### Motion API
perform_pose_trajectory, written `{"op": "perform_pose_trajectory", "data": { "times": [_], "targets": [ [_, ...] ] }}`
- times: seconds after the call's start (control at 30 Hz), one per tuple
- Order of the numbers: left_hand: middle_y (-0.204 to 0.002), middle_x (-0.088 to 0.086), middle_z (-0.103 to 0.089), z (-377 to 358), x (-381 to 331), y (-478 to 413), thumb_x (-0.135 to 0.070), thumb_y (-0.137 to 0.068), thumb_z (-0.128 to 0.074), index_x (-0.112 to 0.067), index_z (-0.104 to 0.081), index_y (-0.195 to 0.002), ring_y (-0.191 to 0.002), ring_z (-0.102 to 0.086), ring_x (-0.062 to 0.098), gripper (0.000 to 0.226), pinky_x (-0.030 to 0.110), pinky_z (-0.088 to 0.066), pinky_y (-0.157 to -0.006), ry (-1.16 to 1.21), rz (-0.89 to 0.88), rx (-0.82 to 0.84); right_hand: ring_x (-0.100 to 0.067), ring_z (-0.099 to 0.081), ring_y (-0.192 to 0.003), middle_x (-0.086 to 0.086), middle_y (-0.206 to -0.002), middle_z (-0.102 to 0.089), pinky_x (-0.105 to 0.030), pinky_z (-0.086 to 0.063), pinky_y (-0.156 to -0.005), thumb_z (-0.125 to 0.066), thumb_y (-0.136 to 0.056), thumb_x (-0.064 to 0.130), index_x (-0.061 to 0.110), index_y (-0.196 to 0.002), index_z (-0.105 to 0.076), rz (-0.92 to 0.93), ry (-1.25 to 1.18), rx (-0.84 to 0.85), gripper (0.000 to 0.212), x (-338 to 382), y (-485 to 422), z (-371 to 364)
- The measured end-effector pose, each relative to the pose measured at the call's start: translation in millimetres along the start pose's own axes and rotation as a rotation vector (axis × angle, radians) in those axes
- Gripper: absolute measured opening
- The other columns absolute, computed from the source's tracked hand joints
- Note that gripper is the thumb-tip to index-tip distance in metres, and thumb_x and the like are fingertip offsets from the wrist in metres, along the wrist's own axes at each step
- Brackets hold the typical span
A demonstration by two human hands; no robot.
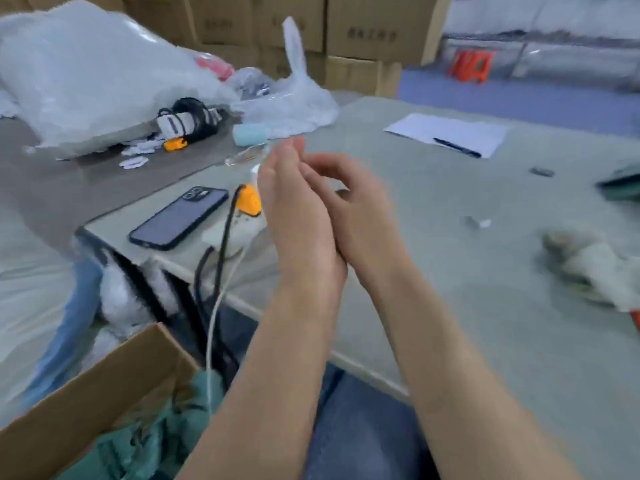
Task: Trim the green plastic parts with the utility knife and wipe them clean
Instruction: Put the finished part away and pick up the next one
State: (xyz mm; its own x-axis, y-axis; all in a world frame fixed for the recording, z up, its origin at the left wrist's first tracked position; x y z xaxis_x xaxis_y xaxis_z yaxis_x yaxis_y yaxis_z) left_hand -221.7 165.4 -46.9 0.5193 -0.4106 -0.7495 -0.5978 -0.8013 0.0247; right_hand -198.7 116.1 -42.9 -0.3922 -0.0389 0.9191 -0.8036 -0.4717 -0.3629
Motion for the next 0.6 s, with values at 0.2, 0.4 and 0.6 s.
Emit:
{"op": "perform_pose_trajectory", "data": {
  "times": [0.2, 0.4, 0.6],
  "targets": [
    [-0.067, -0.007, -0.059, -151, 115, 73, -0.016, -0.099, -0.046, -0.006, -0.055, -0.107, -0.053, -0.059, -0.002, 0.016, 0.011, -0.047, -0.052, -0.073, 0.362, 0.449, -0.011, -0.064, -0.103, 0.006, -0.099, -0.07, -0.036, -0.048, -0.098, -0.056, -0.094, 0.019, 0.025, -0.091, -0.065, -0.187, 0.136, -0.581, 0.011, -18, 15, 190],
    [-0.097, 0.023, -0.057, -238, 236, 140, -0.01, -0.097, -0.041, 0.0, -0.051, -0.116, -0.082, -0.062, 0.02, 0.023, 0.028, -0.052, -0.072, -0.288, 0.54, 0.62, -0.022, -0.06, -0.11, -0.008, -0.116, -0.065, -0.044, -0.046, -0.101, -0.053, -0.093, 0.012, 0.009, -0.118, -0.062, -0.363, 0.155, -0.984, 0.026, -67, 42, 337],
    [-0.083, -0.002, -0.048, -292, 319, 135, -0.012, -0.094, -0.043, -0.014, -0.049, -0.1, -0.088, -0.05, 0.016, 0.008, 0.03, -0.037, -0.079, -0.389, 0.762, 0.641, -0.025, -0.042, -0.131, -0.013, -0.144, -0.043, -0.041, -0.031, -0.113, -0.046, -0.095, 0.01, 0.009, -0.139, -0.041, -0.442, 0.196, -1.249, 0.045, -120, 20, 440]
  ]
}}
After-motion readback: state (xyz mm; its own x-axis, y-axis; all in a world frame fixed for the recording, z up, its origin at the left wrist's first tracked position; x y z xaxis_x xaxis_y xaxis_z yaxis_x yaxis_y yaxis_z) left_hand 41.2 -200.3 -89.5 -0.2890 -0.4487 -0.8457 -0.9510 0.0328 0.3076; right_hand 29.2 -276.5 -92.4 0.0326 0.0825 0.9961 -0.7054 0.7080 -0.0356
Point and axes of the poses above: each hand's wrist, its own y-axis away from the middle knuckle, its own z-axis out of the back of the hand, x = y × z, the point moved 2 cm from there along -y, towards the middle knuckle
